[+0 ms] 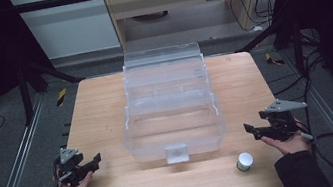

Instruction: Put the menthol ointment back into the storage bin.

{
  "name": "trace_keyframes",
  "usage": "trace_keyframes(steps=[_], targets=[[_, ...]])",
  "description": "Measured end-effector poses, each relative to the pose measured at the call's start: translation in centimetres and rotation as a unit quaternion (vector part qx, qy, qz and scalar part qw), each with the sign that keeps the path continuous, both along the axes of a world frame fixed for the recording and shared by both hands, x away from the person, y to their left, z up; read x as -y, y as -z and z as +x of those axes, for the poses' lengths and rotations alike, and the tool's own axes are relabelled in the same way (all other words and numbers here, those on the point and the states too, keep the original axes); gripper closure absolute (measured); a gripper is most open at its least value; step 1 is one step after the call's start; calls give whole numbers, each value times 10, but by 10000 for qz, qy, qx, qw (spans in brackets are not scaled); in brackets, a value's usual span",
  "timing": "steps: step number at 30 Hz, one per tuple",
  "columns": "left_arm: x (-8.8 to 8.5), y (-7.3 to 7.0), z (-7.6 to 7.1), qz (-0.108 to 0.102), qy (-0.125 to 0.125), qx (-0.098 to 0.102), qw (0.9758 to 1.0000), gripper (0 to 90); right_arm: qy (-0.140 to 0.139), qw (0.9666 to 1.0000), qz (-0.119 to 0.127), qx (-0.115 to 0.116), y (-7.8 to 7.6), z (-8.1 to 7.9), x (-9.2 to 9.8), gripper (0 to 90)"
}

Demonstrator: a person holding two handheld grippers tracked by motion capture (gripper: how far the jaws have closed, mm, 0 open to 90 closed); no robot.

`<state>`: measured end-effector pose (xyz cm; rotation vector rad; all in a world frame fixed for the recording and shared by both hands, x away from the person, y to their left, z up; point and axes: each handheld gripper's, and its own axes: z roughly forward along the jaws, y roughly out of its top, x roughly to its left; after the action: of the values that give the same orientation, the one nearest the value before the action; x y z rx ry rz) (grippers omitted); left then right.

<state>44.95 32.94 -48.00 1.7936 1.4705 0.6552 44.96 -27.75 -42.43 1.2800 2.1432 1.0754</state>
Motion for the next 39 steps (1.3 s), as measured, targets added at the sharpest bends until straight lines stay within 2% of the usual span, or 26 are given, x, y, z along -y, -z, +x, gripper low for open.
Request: trace_keyframes(steps=[2, 5, 6, 12, 13, 18, 21, 24, 32, 34, 37, 39], targets=[[0, 0, 0, 3, -2, -16, 10000, 290, -133, 9998, -139, -38, -2, 1, -3, 238], [0, 0, 0, 7, 9, -22, 10000, 290, -334, 9991, -214, -127, -5, 2, -9, 229], [1, 0, 0, 7, 20, -31, 10000, 289, -456, 9981, -366, -183, -8, 3, -11, 210], [1, 0, 0, 15, 51, -42, 10000, 289, -782, 9947, -489, -448, -16, 4, -17, 200], [1, 0, 0, 15, 58, -45, 10000, 289, -846, 9935, -509, -571, -18, 3, -19, 191], [2, 0, 1, 37, 113, -73, 9999, 289, -1114, 9878, -818, -717, -23, 0, -25, 192], [3, 0, 1, 33, 119, -62, 9999, 289, -1237, 9843, -925, -852, -26, -4, -30, 188], [3, 0, 1, 30, 121, -70, 9999, 289, -1388, 9808, -1126, -783, -28, -7, -34, 185], [3, -1, 0, 25, 136, -47, 9999, 290, -1746, 9708, -1337, -957, -31, -12, -46, 191], [3, -1, 0, 39, 151, -39, 9999, 290, -1828, 9670, -1426, -1059, -32, -13, -49, 190], [4, -1, 0, 38, 160, -33, 9999, 290, -1927, 9630, -1476, -1169, -32, -14, -51, 203], [4, -1, 0, 39, 159, -36, 9999, 290, -1966, 9615, -1473, -1232, -32, -14, -53, 213]])
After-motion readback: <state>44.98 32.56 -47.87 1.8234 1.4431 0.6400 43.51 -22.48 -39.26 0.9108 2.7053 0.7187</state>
